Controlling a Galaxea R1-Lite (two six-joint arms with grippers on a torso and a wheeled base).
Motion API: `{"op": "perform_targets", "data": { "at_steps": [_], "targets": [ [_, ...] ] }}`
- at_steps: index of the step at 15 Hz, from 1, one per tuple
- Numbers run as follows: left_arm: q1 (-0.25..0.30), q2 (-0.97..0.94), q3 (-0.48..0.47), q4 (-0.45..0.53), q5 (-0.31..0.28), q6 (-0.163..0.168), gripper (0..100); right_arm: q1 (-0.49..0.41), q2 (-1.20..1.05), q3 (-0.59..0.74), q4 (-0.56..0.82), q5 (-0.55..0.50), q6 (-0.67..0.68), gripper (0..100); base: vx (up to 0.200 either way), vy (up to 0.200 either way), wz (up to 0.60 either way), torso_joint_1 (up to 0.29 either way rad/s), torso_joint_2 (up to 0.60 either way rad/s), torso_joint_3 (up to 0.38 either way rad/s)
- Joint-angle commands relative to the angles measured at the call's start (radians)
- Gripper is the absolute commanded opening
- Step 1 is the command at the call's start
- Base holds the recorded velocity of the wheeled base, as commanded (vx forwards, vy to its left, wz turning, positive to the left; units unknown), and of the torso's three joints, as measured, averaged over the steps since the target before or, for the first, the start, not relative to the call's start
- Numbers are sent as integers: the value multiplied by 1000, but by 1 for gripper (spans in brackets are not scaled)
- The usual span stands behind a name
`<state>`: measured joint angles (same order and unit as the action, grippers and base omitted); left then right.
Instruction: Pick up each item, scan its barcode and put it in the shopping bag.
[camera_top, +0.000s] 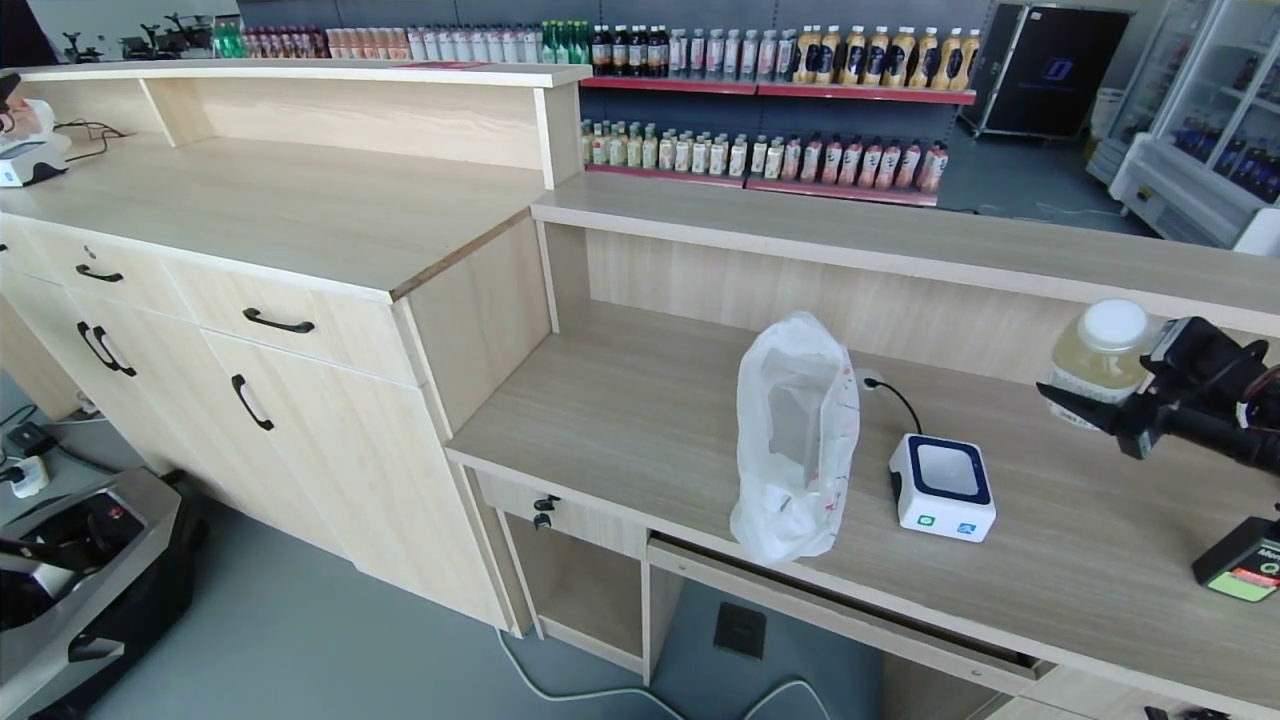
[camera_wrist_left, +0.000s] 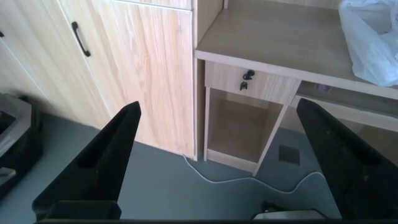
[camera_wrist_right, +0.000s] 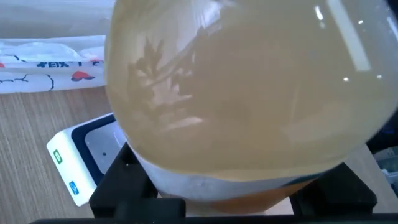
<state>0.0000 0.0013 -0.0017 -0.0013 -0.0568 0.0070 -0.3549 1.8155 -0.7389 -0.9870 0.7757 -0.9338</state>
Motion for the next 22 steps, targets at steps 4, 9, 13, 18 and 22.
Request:
{"op": "perform_targets", "data": {
  "at_steps": [4,9,13,18,22],
  "targets": [
    [0,0,0,0,0,-1,100,37,122,15,-35,-3,-45,0,0,0,0,0,0,0],
    [0,0,0,0,0,-1,100,45,171,0,-38,-3,-123,0,0,0,0,0,0,0],
    [0,0,0,0,0,1,100,82,223,-30,-71,-3,-132,0,0,0,0,0,0,0],
    [0,0,0,0,0,-1,100,108,280,-125,-90,-47,-145,0,0,0,0,0,0,0],
    [0,0,0,0,0,1,100,114,312,-139,-90,-47,-211,0,0,0,0,0,0,0]
  ]
}}
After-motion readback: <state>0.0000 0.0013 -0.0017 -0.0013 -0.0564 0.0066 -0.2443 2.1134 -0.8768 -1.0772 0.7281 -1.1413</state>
